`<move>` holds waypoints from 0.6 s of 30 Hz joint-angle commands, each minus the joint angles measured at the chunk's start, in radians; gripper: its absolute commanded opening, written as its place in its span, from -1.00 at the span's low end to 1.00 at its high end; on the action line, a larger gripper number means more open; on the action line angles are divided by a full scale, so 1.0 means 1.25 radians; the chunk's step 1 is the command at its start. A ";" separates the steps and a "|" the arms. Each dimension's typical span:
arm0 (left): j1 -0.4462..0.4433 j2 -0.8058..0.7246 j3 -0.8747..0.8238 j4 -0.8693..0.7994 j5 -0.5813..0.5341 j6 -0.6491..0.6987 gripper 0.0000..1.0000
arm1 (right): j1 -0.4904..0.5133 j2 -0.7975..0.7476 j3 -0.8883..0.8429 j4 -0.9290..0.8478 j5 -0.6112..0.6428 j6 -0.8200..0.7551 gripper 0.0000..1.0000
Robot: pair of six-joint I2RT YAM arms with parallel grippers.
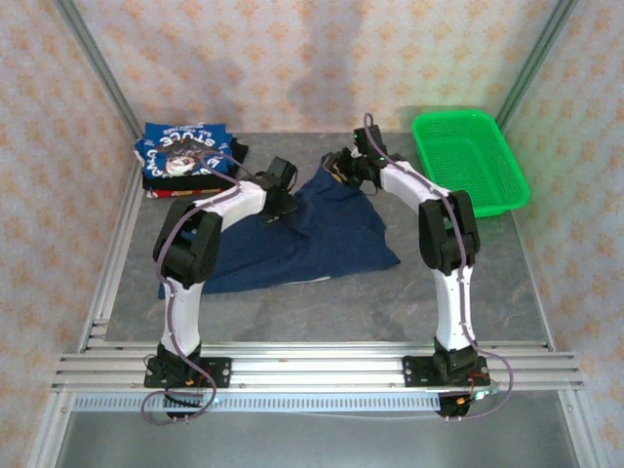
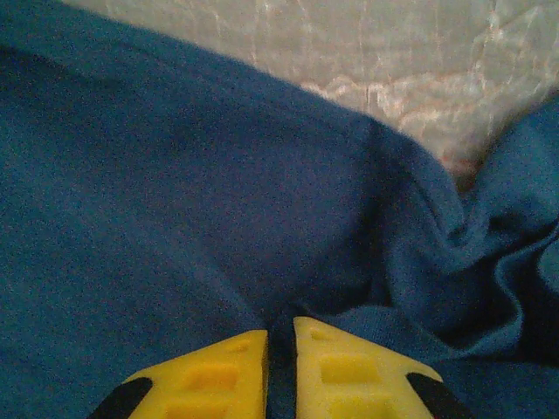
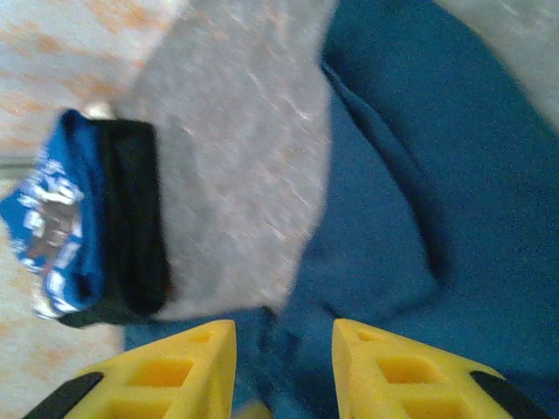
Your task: Fold and stack the t-shirts
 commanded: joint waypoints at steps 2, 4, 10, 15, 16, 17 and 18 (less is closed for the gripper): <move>0.009 -0.010 0.037 -0.003 -0.019 -0.022 -0.84 | 0.027 -0.123 -0.131 -0.213 0.082 -0.109 -0.47; 0.008 -0.001 0.048 -0.006 -0.019 -0.024 -0.98 | 0.028 -0.163 -0.234 -0.213 0.114 -0.081 -0.55; 0.022 0.002 0.070 -0.035 -0.057 -0.034 -1.00 | 0.028 -0.229 -0.399 -0.226 0.223 -0.024 -0.63; 0.029 -0.033 0.041 -0.039 -0.050 -0.016 -1.00 | 0.023 -0.284 -0.479 -0.304 0.360 0.028 -0.69; 0.022 -0.042 0.029 -0.038 -0.046 -0.004 -1.00 | 0.021 -0.303 -0.497 -0.316 0.375 0.041 -0.69; 0.014 -0.052 0.012 -0.042 -0.042 0.014 -0.99 | 0.019 -0.328 -0.518 -0.323 0.389 0.051 -0.69; 0.005 -0.059 -0.005 -0.055 -0.049 0.029 -0.97 | 0.019 -0.355 -0.542 -0.328 0.402 0.062 -0.67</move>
